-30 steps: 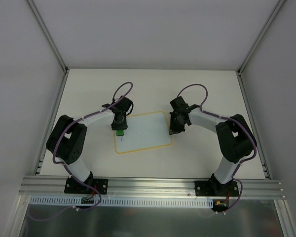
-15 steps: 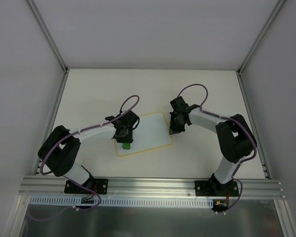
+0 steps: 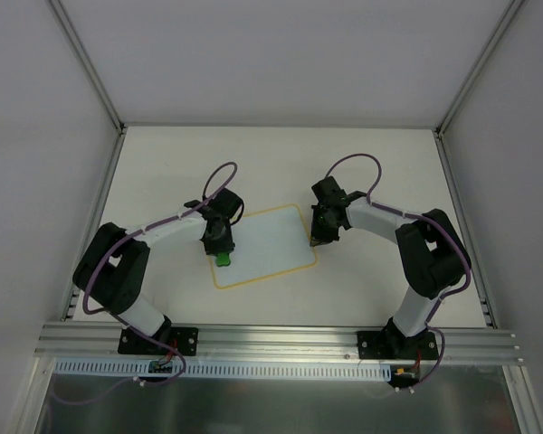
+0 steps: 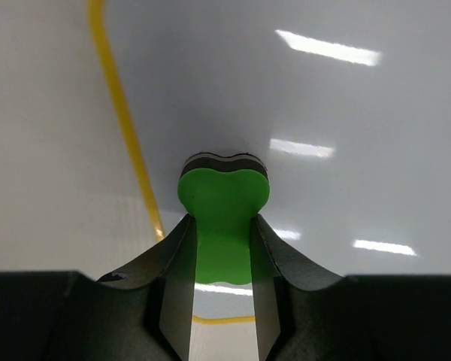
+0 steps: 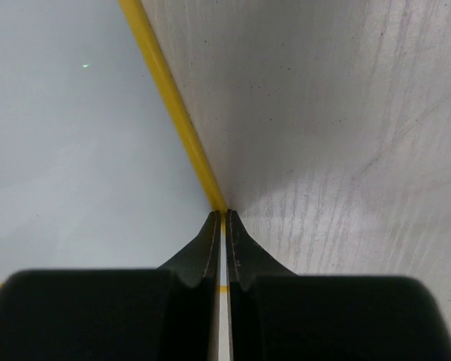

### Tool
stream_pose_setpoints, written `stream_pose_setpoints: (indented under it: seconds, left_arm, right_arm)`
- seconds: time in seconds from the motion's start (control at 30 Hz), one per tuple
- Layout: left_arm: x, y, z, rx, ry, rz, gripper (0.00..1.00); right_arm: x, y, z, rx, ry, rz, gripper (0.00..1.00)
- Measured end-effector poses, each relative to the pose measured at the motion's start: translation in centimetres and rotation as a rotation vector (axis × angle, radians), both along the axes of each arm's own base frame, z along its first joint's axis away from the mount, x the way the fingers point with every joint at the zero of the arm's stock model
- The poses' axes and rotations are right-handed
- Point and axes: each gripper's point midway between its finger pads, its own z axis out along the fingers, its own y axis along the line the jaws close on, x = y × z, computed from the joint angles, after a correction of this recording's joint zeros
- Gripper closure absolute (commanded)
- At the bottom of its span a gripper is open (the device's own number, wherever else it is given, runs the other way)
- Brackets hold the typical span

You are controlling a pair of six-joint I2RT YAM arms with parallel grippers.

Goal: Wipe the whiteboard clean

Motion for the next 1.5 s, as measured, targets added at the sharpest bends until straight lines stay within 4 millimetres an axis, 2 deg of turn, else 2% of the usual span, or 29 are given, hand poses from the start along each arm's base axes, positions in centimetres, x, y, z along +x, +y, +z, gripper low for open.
stream_pose_setpoints:
  seconds: [0.17,0.37,0.47,0.6,0.67,0.77,0.9,1.07,1.23,1.37,1.5]
  left_arm:
    - [2.6,3.1,0.1,0.061,-0.002,0.094,1.00]
    - [4.6,2.7,0.1,0.119,0.020,0.060,1.00]
    - [5.5,0.8,0.1,0.130,0.012,-0.001,1.00]
    - [5.9,-3.3,0.2,0.110,-0.003,-0.105,1.00]
    - [5.4,-5.6,0.1,0.084,-0.007,-0.161,1.00]
    - [4.2,-8.1,0.1,0.050,-0.004,-0.225,1.00]
    - [3.4,-8.6,0.0,0.039,-0.008,-0.249,1.00]
    - [3.1,-7.2,0.0,-0.006,-0.028,-0.198,1.00]
    - [2.2,-2.5,-0.1,-0.005,-0.020,-0.095,1.00]
    - [2.5,1.3,0.0,0.009,-0.011,0.007,1.00]
    - [2.7,2.7,0.2,0.017,-0.004,0.044,1.00]
  right_arm:
    - [0.0,0.0,0.0,0.002,-0.001,-0.001,1.00]
    - [0.1,0.1,0.0,0.003,-0.001,-0.002,1.00]
    - [0.1,0.1,0.0,0.003,-0.002,-0.002,1.00]
    - [0.1,0.1,0.0,0.002,-0.002,-0.003,1.00]
    - [0.1,0.1,0.0,0.002,-0.002,-0.003,1.00]
    - [0.1,0.1,0.0,0.002,-0.002,-0.003,1.00]
    - [0.1,0.1,0.0,0.003,-0.002,-0.003,1.00]
    - [0.1,0.0,0.0,0.002,-0.002,-0.004,1.00]
    - [0.1,0.0,0.0,0.002,-0.002,-0.004,1.00]
    - [0.1,0.0,0.0,0.003,-0.002,-0.004,1.00]
    - [0.1,0.0,0.0,0.003,-0.002,-0.004,0.98]
